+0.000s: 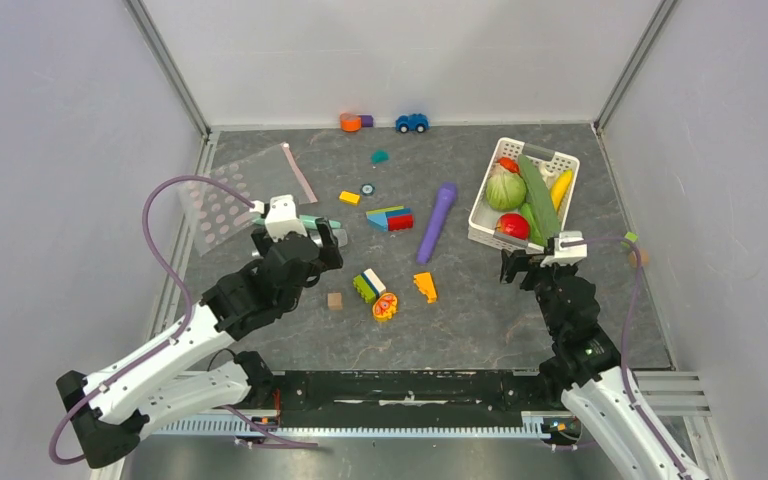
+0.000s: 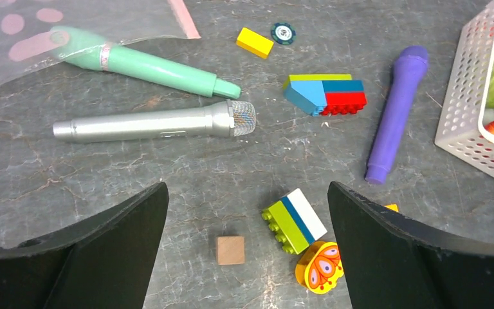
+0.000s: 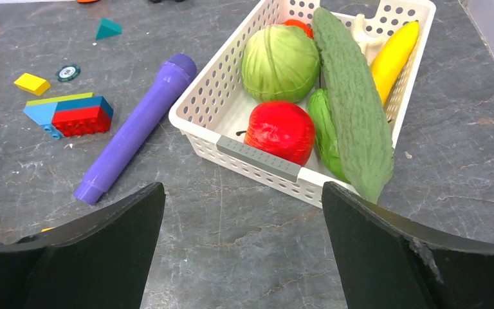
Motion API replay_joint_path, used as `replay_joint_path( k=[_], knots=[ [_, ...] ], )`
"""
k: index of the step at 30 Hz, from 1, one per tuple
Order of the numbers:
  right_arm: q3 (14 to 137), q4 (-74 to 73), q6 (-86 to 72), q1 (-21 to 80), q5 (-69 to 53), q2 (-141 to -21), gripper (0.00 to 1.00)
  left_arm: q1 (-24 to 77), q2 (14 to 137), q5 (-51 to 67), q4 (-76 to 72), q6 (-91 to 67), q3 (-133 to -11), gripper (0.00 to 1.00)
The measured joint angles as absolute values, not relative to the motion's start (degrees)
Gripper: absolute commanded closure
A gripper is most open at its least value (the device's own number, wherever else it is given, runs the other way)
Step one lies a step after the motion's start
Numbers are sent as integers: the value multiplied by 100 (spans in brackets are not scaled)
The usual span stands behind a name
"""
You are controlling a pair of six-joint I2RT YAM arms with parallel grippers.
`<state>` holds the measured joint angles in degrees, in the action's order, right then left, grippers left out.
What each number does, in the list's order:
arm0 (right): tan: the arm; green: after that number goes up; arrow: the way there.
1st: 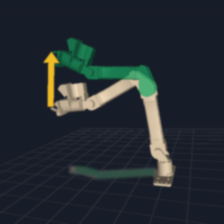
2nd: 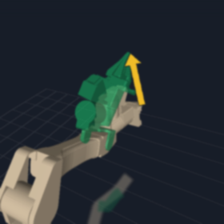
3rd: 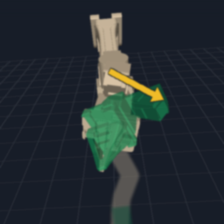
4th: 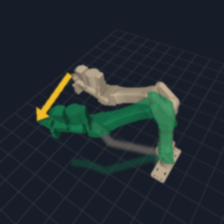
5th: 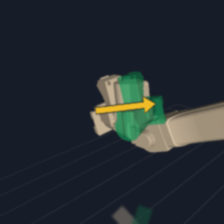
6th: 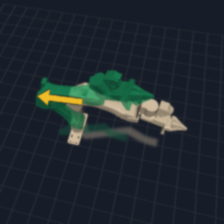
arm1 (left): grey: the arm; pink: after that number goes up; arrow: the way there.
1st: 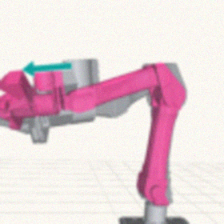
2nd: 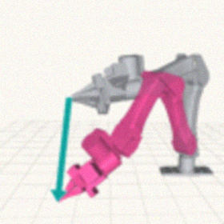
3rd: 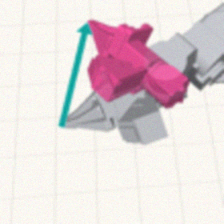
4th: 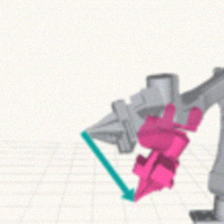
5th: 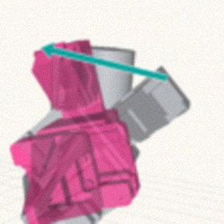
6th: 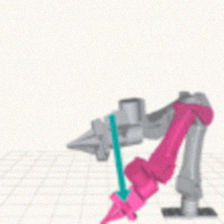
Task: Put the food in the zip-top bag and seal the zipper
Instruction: Pick up the zipper food storage bag at the center of the board.
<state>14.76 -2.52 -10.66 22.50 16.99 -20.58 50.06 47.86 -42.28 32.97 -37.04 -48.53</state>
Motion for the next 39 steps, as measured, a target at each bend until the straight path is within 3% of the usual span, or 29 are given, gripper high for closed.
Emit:
replay_joint_path(
  k=[8, 16, 26, 39],
  knots=[
    [1022, 193, -1066, 2250, 1212, -1616, 2, 4499, 5057, -4338, 3382, -3892, -4952, 0],
    [980, 344, -1066, 2250, 1037, -1597, 2, 2600, 6484, -2969, 3225, -3863, -5599, 0],
    [980, 340, -1066, 2250, 862, -1802, 2, 1721, 9612, -2088, 3341, -3518, -8130, 0],
    [950, 342, -1066, 2250, 757, -1820, 2, 1035, 12680, -2290, 4425, -2967, -11100, 4]
  ],
)
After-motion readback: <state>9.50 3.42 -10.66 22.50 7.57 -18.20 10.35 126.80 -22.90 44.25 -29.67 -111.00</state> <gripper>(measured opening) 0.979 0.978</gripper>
